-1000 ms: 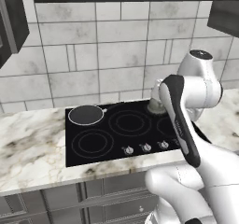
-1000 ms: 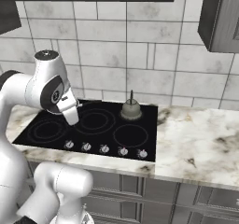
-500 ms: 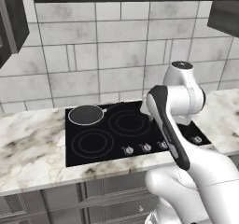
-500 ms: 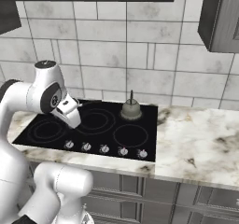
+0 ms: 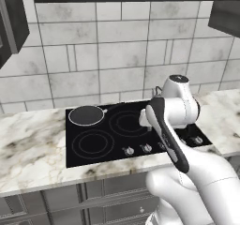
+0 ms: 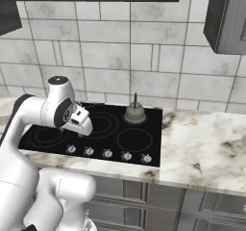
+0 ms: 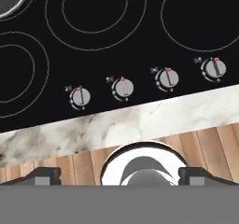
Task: Pick the pan from the cabinet and place it on the stove. Then turn on the stove burner for the pan.
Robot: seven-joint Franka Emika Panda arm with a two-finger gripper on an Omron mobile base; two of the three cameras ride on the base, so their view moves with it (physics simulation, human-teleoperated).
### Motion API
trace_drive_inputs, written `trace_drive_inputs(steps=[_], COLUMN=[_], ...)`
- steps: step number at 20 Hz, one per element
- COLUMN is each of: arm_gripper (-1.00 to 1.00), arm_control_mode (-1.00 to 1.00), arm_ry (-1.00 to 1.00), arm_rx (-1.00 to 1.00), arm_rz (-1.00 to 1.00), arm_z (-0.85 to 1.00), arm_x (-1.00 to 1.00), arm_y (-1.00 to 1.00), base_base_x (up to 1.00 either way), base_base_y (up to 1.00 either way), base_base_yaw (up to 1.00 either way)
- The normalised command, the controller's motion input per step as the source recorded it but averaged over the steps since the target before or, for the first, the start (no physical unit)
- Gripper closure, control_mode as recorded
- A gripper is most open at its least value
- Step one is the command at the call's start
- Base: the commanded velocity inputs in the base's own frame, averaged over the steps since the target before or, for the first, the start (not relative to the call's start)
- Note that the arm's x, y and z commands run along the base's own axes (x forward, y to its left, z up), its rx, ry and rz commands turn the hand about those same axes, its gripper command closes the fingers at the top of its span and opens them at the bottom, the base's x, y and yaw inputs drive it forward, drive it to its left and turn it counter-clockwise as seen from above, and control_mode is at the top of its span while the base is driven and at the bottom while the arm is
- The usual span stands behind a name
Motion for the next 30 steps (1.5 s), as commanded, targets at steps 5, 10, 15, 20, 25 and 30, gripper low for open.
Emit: trace_drive_inputs(steps=[5,10,15,20,25,30], arm_gripper=[-1.00,-1.00,-1.00,-1.00,-1.00,-1.00], arm_control_mode=[-1.00,-1.00,-1.00,-1.00,-1.00,-1.00], arm_ry=[0.00,0.05,0.01,0.08,0.08,0.08], arm_rx=[-0.05,-0.01,-0.03,-0.03,-0.02,0.00], arm_rz=[0.24,0.15,0.00,-0.02,0.00,0.00], arm_z=[-0.19,-0.22,-0.26,-0.27,-0.25,-0.22], arm_x=[0.29,0.30,0.05,0.18,0.26,0.39], arm_y=[-0.04,-0.04,0.00,0.00,-0.06,-0.01], base_base_x=[0.00,0.00,0.00,0.00,0.00,0.00], base_base_y=[0.00,0.00,0.00,0.00,0.00,0.00], base_base_yaw=[0.00,0.00,0.00,0.00,0.00,0.00])
